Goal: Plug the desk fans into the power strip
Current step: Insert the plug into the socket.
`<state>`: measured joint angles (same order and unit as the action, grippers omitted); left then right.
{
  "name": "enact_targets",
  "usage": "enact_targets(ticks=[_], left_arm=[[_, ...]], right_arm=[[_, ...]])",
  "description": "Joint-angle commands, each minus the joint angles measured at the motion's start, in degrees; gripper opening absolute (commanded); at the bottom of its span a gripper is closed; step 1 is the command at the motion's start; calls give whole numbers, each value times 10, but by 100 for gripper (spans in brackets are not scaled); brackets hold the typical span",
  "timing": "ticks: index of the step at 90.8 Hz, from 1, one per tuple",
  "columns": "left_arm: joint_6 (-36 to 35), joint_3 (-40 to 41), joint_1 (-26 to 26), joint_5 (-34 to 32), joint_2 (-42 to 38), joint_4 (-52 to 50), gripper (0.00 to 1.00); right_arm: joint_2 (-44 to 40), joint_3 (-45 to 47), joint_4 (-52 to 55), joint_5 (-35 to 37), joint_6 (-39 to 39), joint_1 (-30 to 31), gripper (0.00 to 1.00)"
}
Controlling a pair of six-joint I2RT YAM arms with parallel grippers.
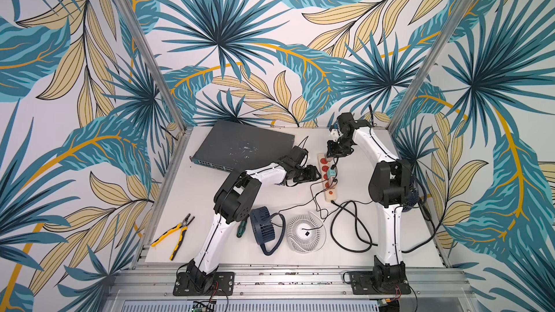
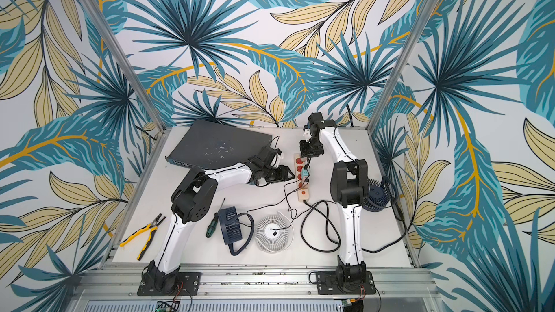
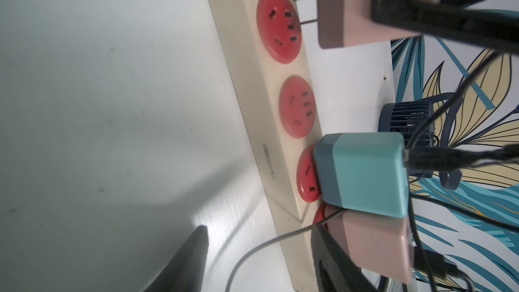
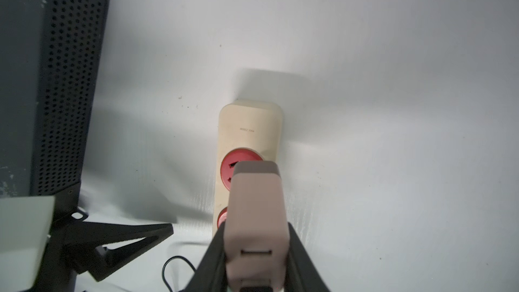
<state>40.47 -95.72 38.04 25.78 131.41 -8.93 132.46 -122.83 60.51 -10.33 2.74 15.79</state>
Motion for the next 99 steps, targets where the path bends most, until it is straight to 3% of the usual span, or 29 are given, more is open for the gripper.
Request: enact_targets(ticks=[1, 79, 99], left_arm=[[1, -24, -1, 11, 10, 15, 62], [4, -39, 0, 24, 38, 15, 58], [4, -44, 0, 29, 42, 18, 58]], right_arm=[[13, -6, 21, -3, -5, 0, 0], [-2, -20, 48, 5, 6, 9, 0], [12, -18, 61, 52, 11, 10, 0]])
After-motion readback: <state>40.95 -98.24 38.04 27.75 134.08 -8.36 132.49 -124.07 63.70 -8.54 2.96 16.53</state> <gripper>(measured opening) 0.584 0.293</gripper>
